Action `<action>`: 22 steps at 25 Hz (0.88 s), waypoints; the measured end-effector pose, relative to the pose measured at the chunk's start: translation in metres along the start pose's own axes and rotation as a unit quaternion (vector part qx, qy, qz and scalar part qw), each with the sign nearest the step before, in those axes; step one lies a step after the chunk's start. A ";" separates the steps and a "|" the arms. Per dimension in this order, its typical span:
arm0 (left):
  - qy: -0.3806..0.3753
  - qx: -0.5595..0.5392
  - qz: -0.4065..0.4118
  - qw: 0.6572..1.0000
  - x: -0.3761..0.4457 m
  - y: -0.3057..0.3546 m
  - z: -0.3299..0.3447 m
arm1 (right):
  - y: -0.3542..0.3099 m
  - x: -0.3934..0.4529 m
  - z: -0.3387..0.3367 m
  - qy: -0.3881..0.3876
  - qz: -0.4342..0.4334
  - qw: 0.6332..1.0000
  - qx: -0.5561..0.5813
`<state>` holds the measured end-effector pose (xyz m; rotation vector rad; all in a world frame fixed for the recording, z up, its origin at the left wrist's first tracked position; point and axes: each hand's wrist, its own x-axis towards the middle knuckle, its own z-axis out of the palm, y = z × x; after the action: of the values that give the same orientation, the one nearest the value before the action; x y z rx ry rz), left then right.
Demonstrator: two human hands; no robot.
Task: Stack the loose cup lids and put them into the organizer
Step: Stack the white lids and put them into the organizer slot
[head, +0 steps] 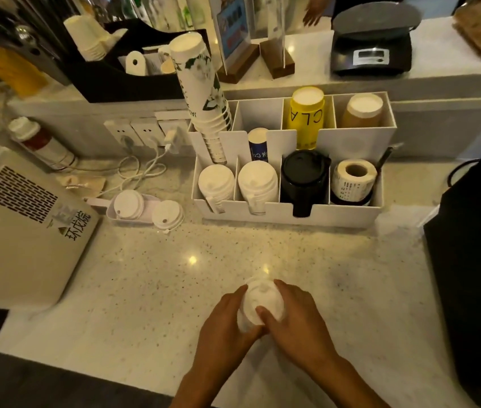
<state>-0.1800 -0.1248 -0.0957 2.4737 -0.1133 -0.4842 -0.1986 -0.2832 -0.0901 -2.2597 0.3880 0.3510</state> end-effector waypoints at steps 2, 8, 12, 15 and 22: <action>-0.013 0.031 0.011 0.999 0.008 -0.017 0.007 | 0.008 0.006 0.009 -0.026 -0.029 0.992 -0.121; 0.019 0.182 0.058 0.981 0.016 -0.035 0.015 | 0.018 0.011 0.031 -0.033 -0.018 0.979 -0.200; -0.004 0.171 0.071 0.983 0.015 -0.041 0.016 | 0.021 0.005 0.039 -0.034 0.012 0.979 -0.200; -0.012 0.142 0.106 0.984 0.018 -0.038 0.011 | 0.012 0.007 0.040 0.002 0.041 0.985 -0.168; 0.036 0.069 0.093 0.993 0.036 -0.081 -0.073 | -0.081 0.046 0.063 0.111 0.007 0.991 -0.077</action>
<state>-0.1225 -0.0255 -0.1000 2.5796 -0.3564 -0.3160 -0.1331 -0.1913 -0.0934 -2.4582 0.5080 0.1401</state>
